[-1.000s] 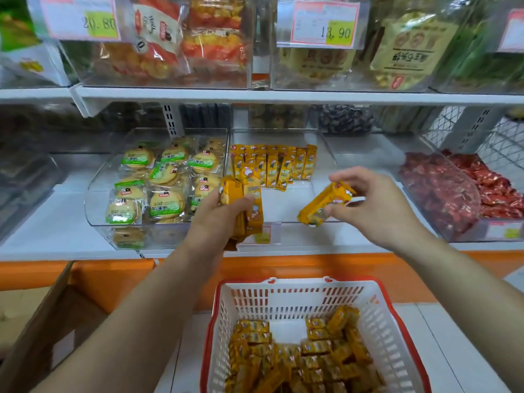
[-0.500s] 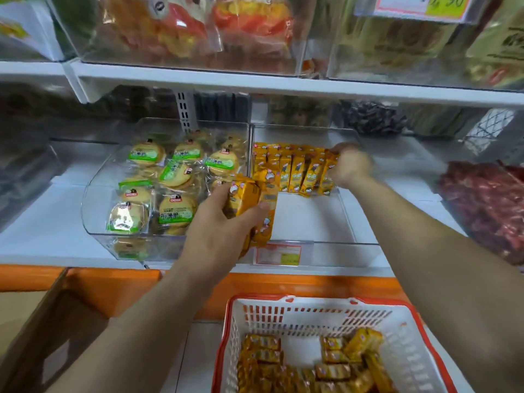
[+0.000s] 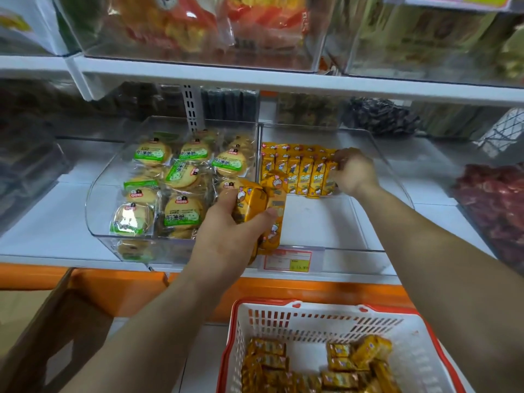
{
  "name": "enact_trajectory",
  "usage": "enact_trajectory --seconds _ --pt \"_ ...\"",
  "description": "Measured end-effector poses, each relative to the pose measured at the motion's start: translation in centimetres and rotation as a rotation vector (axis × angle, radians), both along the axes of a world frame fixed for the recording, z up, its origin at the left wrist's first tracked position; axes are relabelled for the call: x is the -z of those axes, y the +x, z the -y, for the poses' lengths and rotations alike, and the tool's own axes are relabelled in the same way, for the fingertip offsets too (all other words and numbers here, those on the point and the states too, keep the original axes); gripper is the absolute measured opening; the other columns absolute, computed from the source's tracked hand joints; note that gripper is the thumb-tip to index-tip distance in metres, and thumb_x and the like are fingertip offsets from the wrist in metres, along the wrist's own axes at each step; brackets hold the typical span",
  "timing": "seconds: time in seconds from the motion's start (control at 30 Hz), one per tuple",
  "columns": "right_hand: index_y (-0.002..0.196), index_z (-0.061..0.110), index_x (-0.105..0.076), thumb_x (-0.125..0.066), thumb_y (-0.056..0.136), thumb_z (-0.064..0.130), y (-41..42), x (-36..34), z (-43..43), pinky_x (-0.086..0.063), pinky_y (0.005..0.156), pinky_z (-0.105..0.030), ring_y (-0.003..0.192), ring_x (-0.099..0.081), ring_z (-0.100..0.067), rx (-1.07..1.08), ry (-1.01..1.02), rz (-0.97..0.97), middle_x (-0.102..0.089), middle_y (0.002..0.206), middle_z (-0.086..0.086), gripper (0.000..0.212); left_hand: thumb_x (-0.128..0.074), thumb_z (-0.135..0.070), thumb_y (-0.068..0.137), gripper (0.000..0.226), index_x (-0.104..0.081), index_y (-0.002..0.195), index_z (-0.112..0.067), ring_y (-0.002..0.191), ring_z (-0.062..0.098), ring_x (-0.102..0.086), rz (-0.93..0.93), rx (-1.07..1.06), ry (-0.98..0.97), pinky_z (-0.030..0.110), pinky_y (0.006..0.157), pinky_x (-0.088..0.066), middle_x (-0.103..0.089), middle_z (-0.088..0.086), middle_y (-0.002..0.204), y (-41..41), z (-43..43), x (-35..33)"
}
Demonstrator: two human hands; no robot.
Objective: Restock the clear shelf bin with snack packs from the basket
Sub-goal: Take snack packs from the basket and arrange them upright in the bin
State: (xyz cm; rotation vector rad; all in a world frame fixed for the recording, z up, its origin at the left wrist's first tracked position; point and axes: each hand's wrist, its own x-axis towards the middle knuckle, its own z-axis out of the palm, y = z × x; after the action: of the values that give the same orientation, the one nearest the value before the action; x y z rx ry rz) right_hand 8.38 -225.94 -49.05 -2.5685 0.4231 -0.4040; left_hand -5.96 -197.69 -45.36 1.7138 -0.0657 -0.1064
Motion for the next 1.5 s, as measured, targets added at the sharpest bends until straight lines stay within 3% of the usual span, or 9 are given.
enact_trajectory --seconds 0.33,0.47,0.6,0.83,1.0,1.17,1.3,1.4,1.5 --pt "0.119 0.017 -0.065 -0.080 0.075 0.021 -9.9 -5.8 -3.1 -0.043 0.090 -0.026 0.098 -0.059 -0.020 -0.178 -0.085 0.042 -0.057 0.123 -0.011 0.047 -0.070 -0.035 0.095 0.010 -0.069 0.097 -0.026 0.075 0.015 -0.077 -0.048 0.024 0.021 0.033 0.064 -0.064 -0.079 0.000 0.085 -1.4 0.6 -0.8" --pt "0.097 0.032 -0.068 -0.081 0.078 0.033 -19.8 -7.5 -4.6 -0.055 0.078 -0.028 0.086 -0.068 -0.010 -0.315 0.326 -0.008 -0.068 0.103 0.011 0.023 -0.071 -0.033 0.094 0.015 -0.070 0.097 -0.018 0.059 0.007 -0.071 -0.100 0.120 -0.009 0.019 0.046 -0.051 -0.076 -0.006 0.070 -3.0 1.7 -1.4" --pt "0.126 0.034 -0.059 -0.067 0.092 0.023 -25.9 -6.8 -5.0 -0.057 0.079 -0.044 0.087 -0.072 -0.021 -0.282 0.750 -0.018 -0.071 0.103 0.005 0.037 -0.074 -0.030 0.092 0.018 -0.074 0.099 -0.014 0.081 0.040 -0.072 -0.127 0.296 -0.066 0.054 0.077 -0.060 -0.075 0.021 0.091 -5.4 3.8 -1.6" --pt "0.116 0.035 -0.070 -0.068 0.090 0.027 -28.0 -7.6 -3.1 -0.054 0.069 -0.036 0.084 -0.068 -0.019 -0.343 0.889 -0.017 -0.071 0.103 -0.015 0.027 -0.074 -0.029 0.093 0.023 -0.073 0.105 -0.010 0.081 0.031 -0.068 -0.179 0.504 -0.064 0.042 0.074 -0.051 -0.073 0.028 0.103 -8.5 6.0 -1.8" --pt "0.103 0.019 -0.071 -0.069 0.084 0.019 -28.4 -7.5 -1.3 -0.059 0.069 -0.030 0.075 -0.069 -0.022 -0.278 1.156 0.144 -0.069 0.083 -0.003 0.019 -0.064 -0.036 0.099 0.025 -0.067 0.113 -0.015 0.082 0.021 -0.078 -0.273 0.256 -0.226 0.026 0.053 -0.056 -0.081 0.002 0.099 -8.1 6.0 -2.7" --pt "0.081 0.013 -0.056 -0.078 0.067 0.012 -28.9 -6.6 -1.7 -0.060 0.069 -0.029 0.083 -0.074 -0.036 -0.248 1.340 0.147 -0.070 0.089 -0.019 0.026 -0.063 -0.040 0.099 0.023 -0.069 0.110 -0.021 0.092 0.021 -0.079 -0.197 0.250 -0.223 0.025 0.056 -0.054 -0.080 -0.001 0.105 -7.8 5.8 -2.4" --pt "0.067 0.024 -0.060 -0.077 0.082 0.012 -28.8 -5.3 -3.2 -0.058 0.061 -0.032 0.082 -0.074 -0.029 -0.263 1.095 0.023 -0.070 0.093 -0.021 0.027 -0.065 -0.037 0.097 0.023 -0.070 0.106 -0.016 0.081 0.020 -0.078 -0.180 0.231 -0.290 0.022 0.052 -0.053 -0.080 0.003 0.095 -8.2 6.6 -2.2" --pt "0.088 0.022 -0.061 -0.081 0.079 0.016 -28.6 -5.4 -3.8 -0.051 0.062 -0.031 0.072 -0.069 -0.017 -0.300 0.954 -0.011 -0.073 0.090 -0.009 0.023 -0.065 -0.033 0.098 0.021 -0.070 0.103 -0.013 0.066 0.017 -0.073 -0.165 0.199 -0.299 0.023 0.051 -0.053 -0.078 0.003 0.085 -7.6 6.3 -2.4" --pt "0.129 0.036 -0.051 -0.084 0.077 0.017 -28.4 -5.8 -3.9 -0.053 0.065 -0.030 0.073 -0.071 -0.018 -0.395 0.918 -0.066 -0.072 0.108 0.001 0.065 -0.066 -0.034 0.098 0.022 -0.072 0.107 -0.015 0.066 0.016 -0.072 -0.154 0.232 -0.275 0.024 0.055 -0.055 -0.079 0.003 0.089 -7.3 6.0 -2.2"
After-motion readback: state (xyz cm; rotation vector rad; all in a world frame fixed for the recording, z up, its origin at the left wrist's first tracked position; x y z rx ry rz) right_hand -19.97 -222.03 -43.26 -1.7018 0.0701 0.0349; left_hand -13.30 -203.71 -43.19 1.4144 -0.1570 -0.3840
